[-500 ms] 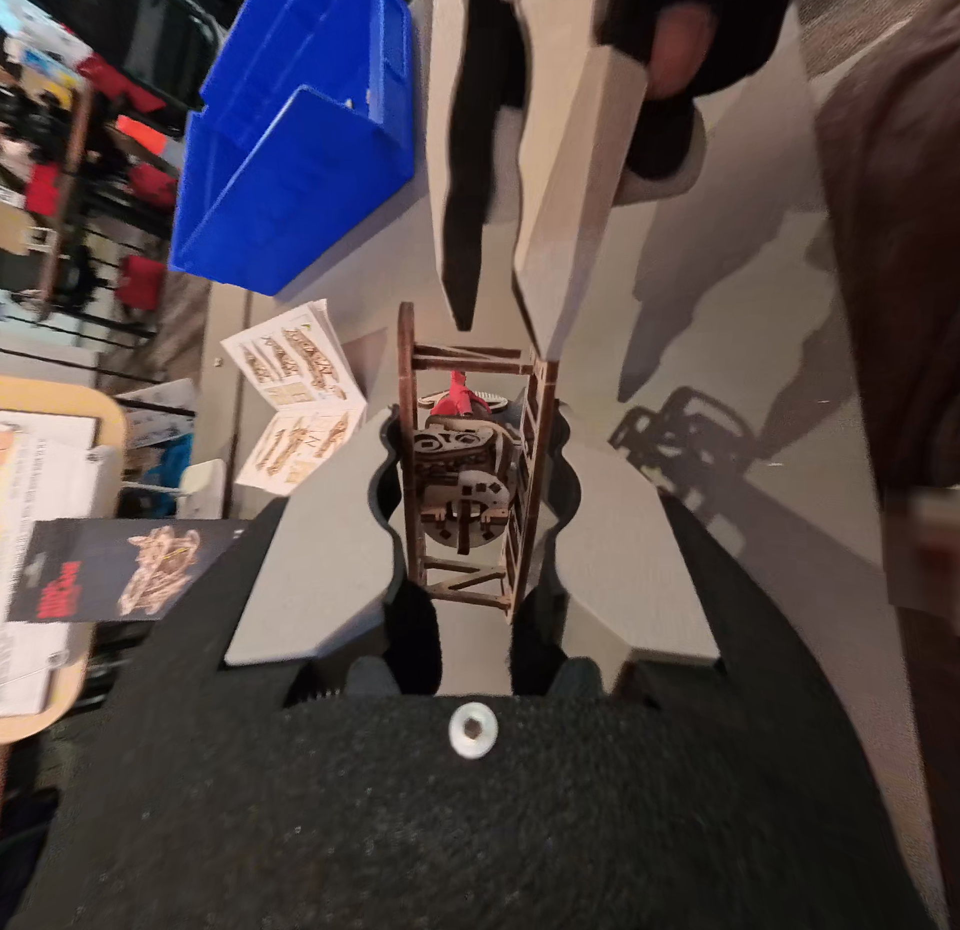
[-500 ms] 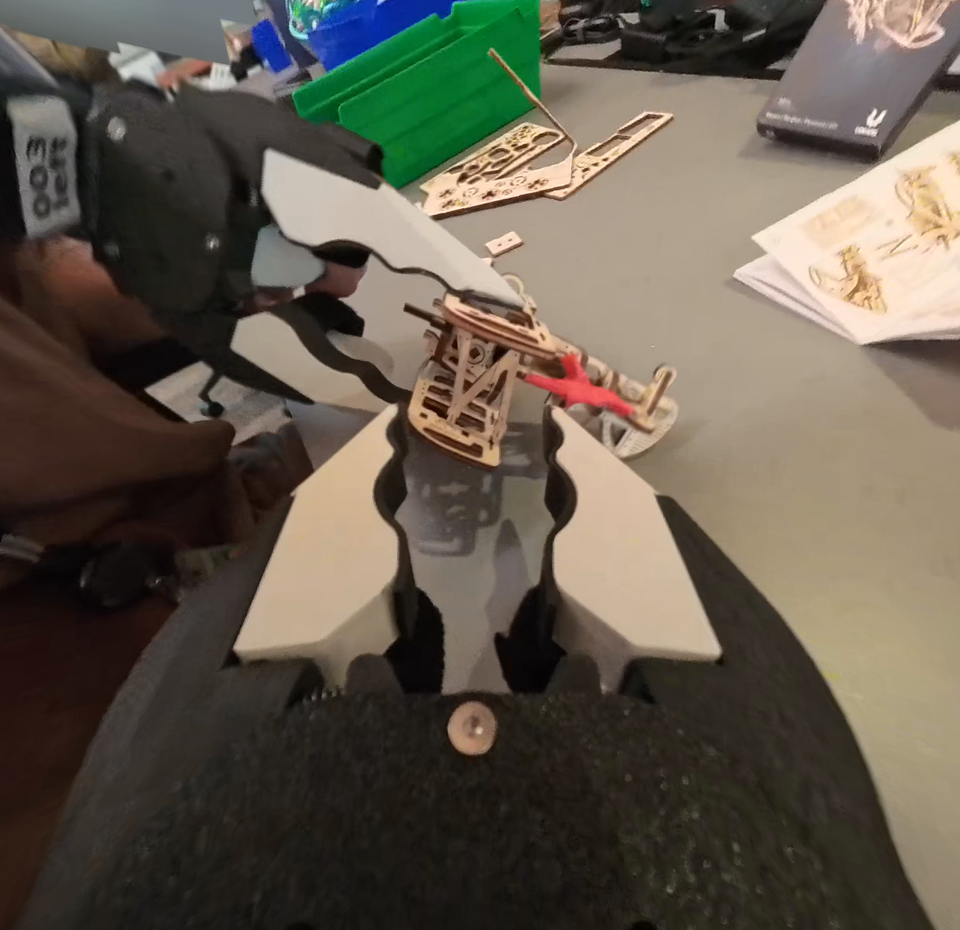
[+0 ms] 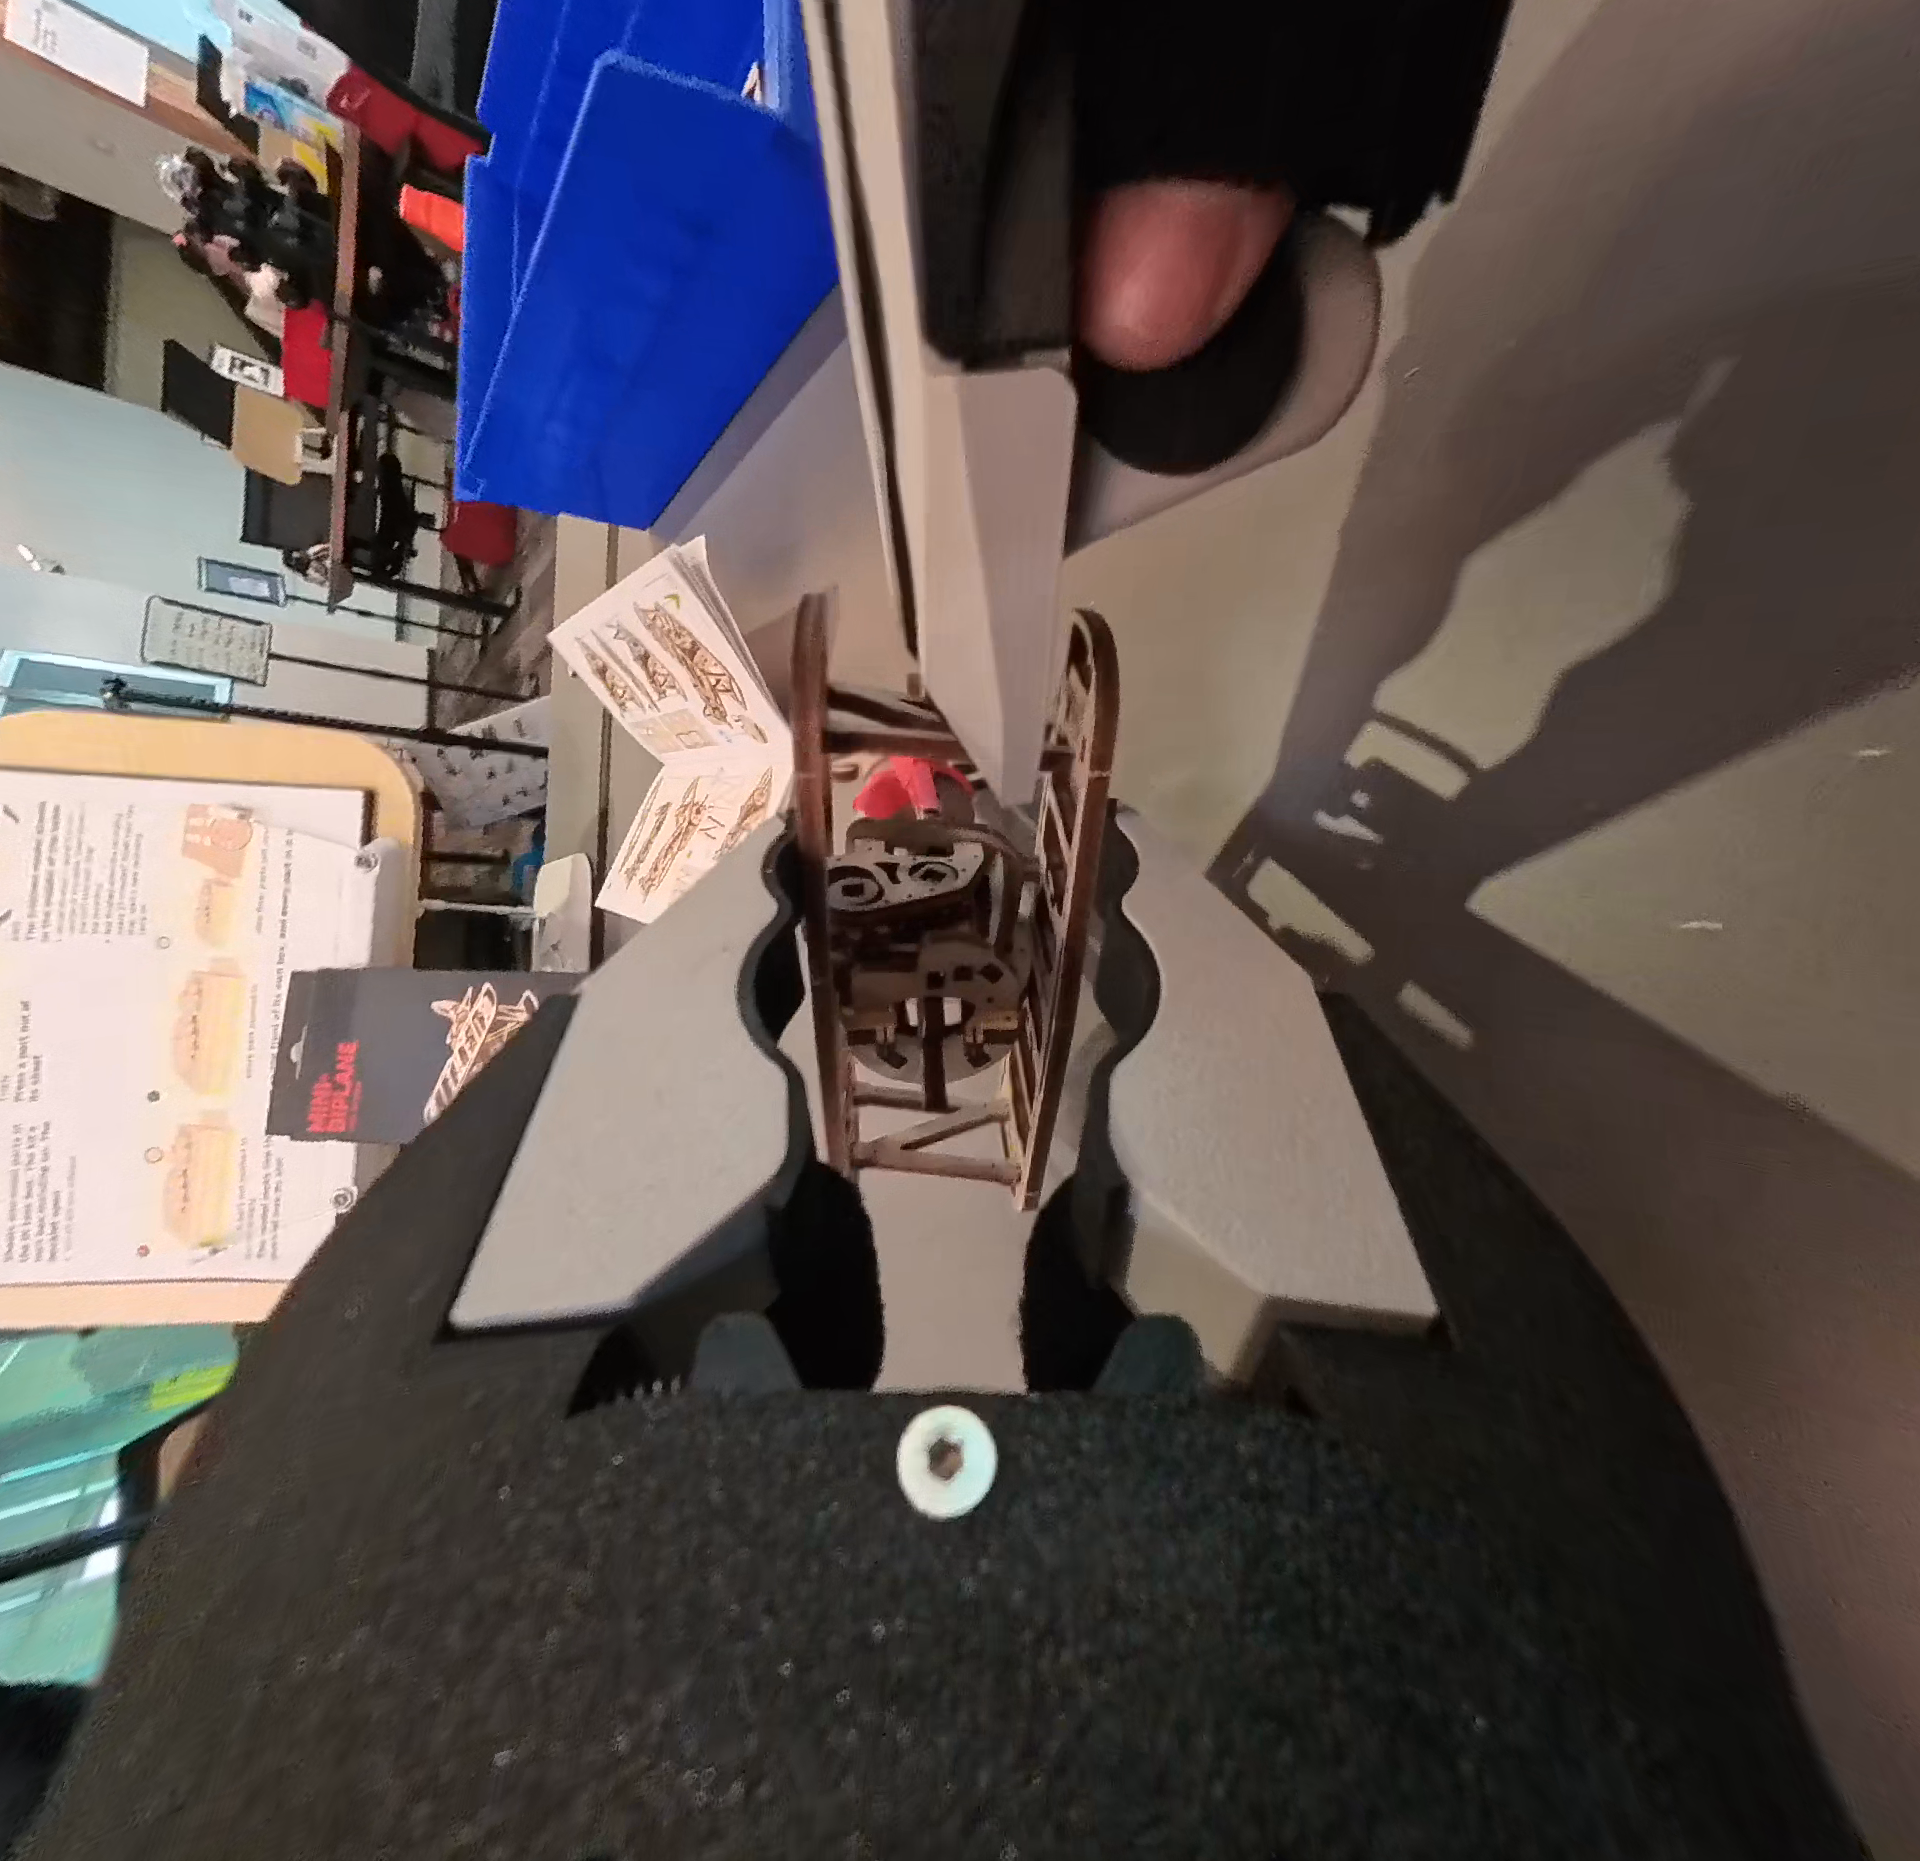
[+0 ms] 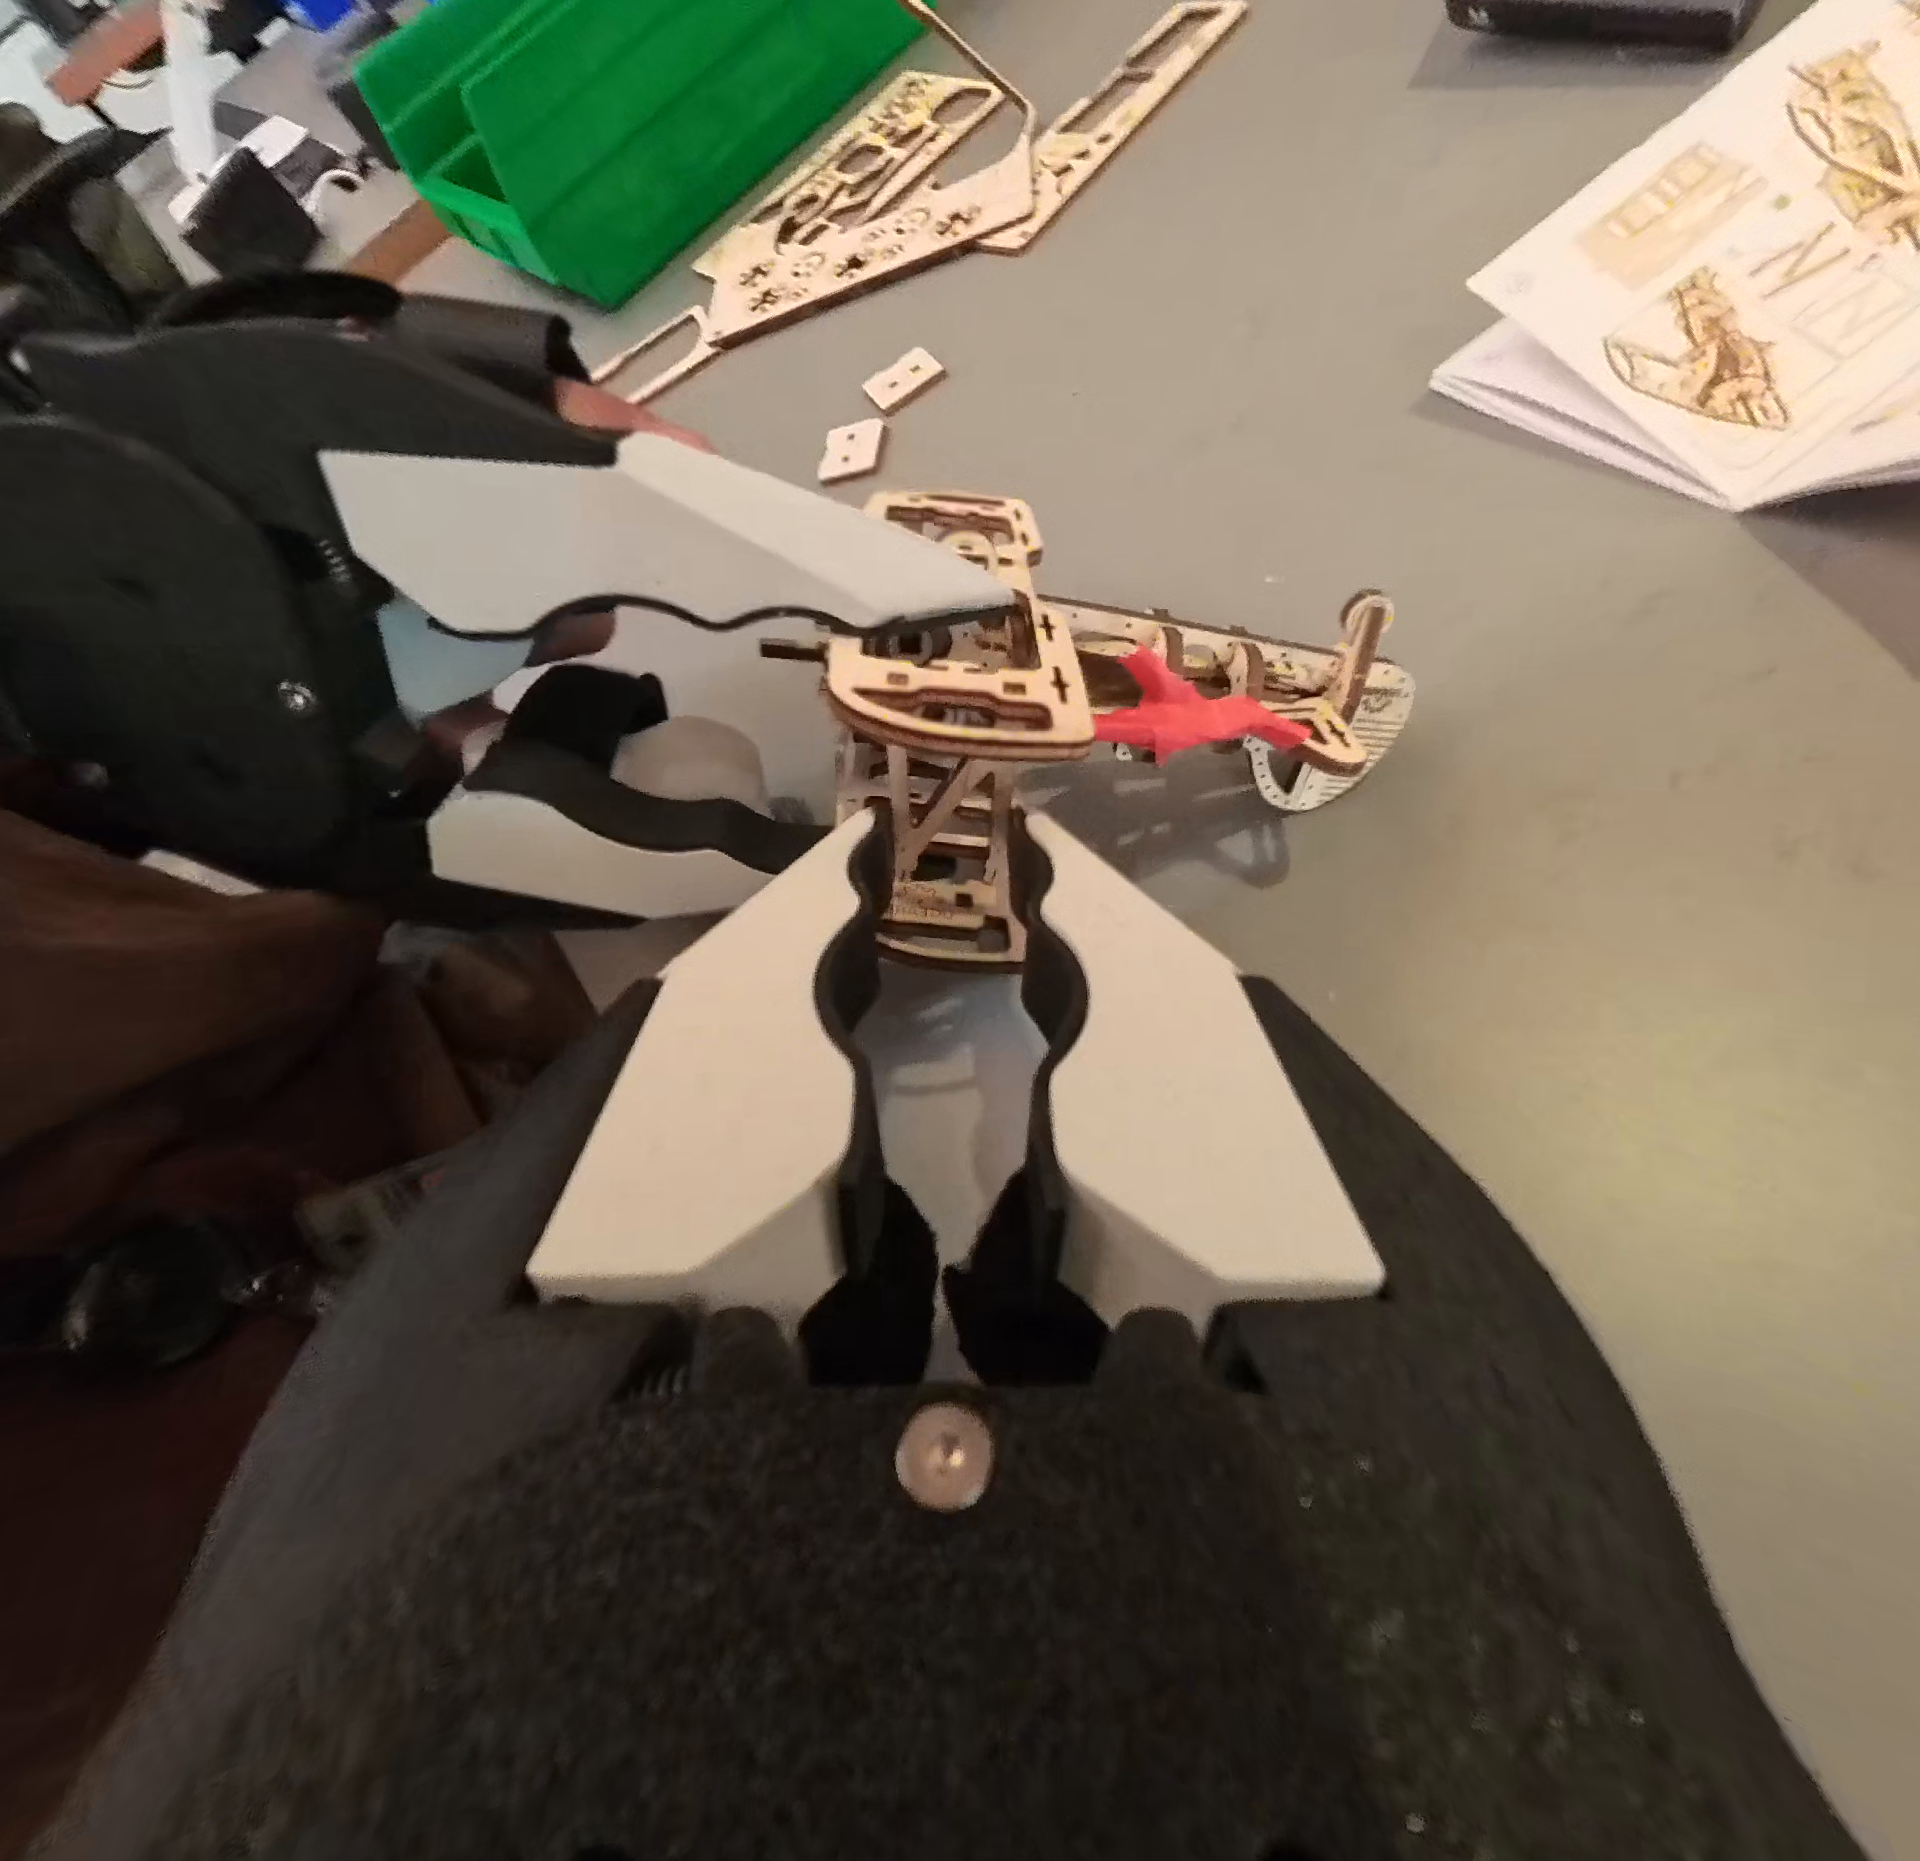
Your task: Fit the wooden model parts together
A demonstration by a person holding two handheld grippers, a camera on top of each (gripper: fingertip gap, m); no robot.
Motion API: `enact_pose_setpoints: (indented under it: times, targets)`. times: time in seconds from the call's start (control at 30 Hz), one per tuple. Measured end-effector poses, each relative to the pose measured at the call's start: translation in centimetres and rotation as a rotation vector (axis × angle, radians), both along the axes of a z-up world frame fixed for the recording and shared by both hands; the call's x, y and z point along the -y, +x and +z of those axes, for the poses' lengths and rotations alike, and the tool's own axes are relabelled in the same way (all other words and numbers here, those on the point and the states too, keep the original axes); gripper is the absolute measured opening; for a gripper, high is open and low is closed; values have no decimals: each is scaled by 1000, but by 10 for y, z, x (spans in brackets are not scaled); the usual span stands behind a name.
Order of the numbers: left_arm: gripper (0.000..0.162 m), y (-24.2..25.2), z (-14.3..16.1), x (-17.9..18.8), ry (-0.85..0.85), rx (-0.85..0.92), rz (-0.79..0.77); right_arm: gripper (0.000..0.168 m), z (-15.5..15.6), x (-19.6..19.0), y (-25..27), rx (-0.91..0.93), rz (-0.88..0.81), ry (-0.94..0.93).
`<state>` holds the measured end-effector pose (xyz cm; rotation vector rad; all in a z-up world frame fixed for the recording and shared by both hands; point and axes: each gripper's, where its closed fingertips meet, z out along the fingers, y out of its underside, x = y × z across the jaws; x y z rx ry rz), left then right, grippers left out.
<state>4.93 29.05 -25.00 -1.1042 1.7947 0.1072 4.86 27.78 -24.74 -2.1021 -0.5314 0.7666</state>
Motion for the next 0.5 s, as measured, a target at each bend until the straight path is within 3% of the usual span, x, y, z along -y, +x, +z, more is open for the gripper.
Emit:
enact_pose_setpoints:
  times: [0.5]
  targets:
    - [53,21,-7,7,-36,10,11,20,-1,12,9,75,16,-64]
